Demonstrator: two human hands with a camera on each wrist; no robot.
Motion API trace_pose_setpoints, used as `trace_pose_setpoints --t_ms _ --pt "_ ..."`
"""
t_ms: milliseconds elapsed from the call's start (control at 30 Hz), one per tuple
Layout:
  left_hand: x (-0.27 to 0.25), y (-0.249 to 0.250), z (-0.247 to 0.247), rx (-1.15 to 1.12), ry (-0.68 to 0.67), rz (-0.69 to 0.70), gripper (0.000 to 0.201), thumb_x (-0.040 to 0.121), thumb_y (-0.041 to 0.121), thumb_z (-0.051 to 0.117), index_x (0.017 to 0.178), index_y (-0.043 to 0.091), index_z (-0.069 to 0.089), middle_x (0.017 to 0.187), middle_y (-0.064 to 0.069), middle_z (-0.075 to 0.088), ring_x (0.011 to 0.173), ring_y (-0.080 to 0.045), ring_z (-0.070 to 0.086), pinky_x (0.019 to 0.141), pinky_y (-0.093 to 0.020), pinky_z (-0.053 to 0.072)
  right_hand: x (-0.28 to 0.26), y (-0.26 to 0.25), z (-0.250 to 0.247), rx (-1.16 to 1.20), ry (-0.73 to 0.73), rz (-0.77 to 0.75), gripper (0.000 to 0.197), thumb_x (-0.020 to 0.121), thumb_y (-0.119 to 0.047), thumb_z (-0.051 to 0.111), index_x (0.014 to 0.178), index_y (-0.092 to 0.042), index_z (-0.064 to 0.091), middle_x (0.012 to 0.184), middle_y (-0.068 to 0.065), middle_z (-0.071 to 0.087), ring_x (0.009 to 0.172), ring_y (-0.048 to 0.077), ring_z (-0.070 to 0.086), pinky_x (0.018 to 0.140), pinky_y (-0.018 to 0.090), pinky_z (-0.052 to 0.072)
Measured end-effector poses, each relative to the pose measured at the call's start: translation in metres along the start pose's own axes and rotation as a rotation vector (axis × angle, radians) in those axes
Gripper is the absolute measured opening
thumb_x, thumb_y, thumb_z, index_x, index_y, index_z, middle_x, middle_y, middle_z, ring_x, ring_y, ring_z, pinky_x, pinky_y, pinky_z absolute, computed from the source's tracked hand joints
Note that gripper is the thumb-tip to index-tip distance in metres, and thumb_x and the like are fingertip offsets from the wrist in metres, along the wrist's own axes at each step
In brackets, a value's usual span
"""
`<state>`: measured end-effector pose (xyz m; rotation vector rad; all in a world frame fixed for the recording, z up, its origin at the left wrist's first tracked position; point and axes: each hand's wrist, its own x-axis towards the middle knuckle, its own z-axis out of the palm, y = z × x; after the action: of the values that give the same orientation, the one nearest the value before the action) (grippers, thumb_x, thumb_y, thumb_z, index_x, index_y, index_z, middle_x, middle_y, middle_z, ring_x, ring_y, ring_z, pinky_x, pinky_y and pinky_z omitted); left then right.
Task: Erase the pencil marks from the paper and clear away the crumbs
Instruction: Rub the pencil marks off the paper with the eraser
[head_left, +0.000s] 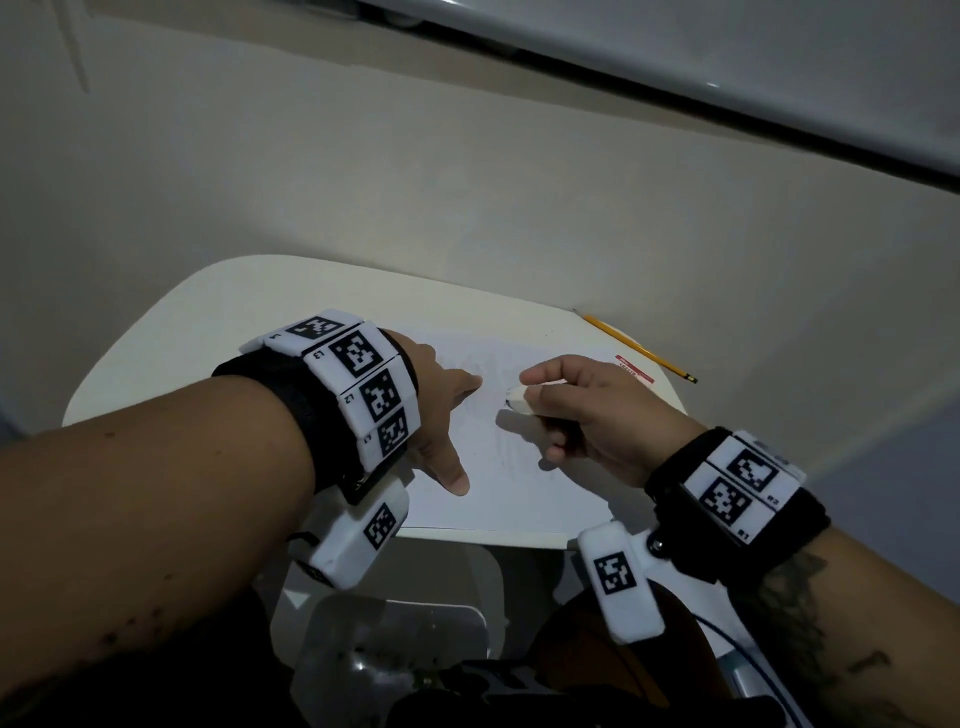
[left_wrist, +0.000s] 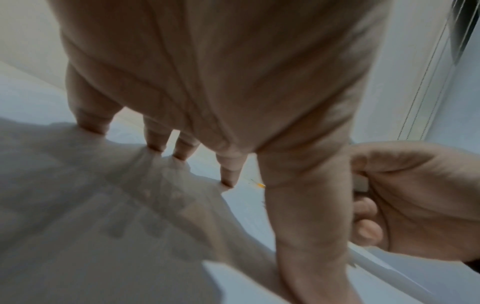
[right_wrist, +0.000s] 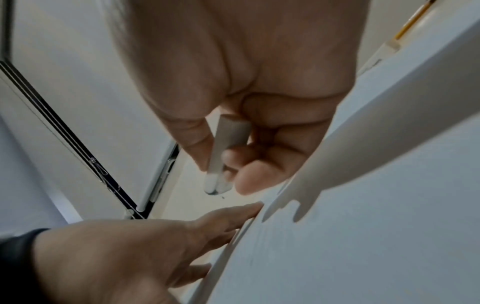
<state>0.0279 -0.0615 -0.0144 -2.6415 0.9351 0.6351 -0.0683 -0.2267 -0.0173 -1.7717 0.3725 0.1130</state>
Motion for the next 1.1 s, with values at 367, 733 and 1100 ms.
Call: trace_pose_setpoints --t_ms 367,733,1100 --pt "0.001 -0.01 0.008 0.01 -0.005 0.013 0.12 0.058 0.085 0.062 0.152 0.043 0.002 0.152 -0.003 0.025 0.132 -0.029 0.043 0.1 -0.047 0.043 -0.02 0.031 0.028 0.204 0.296 -0.152 0.008 0.09 -0.006 0.066 0.095 -0.006 0.072 0.081 0.004 0.07 0.061 0.003 0.065 0.058 0.016 0.052" --pt "-0.03 0.005 0.016 0.015 0.088 0.089 0.061 0.08 0.068 0.06 0.121 0.024 0.047 0.113 -0.003 0.048 0.097 -0.027 0.057 0.088 -0.046 0.05 -0.021 0.047 0.034 -0.521 0.293 -0.331 0.004 0.081 -0.036 0.073 0.082 -0.034 0.069 0.084 -0.022 0.069 0.084 -0.004 0.062 0.077 0.02 0.051" --pt "-0.048 0.008 0.065 -0.155 0.248 0.134 0.1 0.083 0.082 0.025 0.156 0.021 -0.006 0.164 0.001 -0.01 0.151 -0.021 -0.01 0.121 -0.049 0.002 -0.022 0.049 0.036 -0.381 0.312 -0.307 0.004 0.079 -0.036 0.074 0.078 -0.033 0.071 0.083 -0.02 0.071 0.087 -0.002 0.065 0.081 0.026 0.053"
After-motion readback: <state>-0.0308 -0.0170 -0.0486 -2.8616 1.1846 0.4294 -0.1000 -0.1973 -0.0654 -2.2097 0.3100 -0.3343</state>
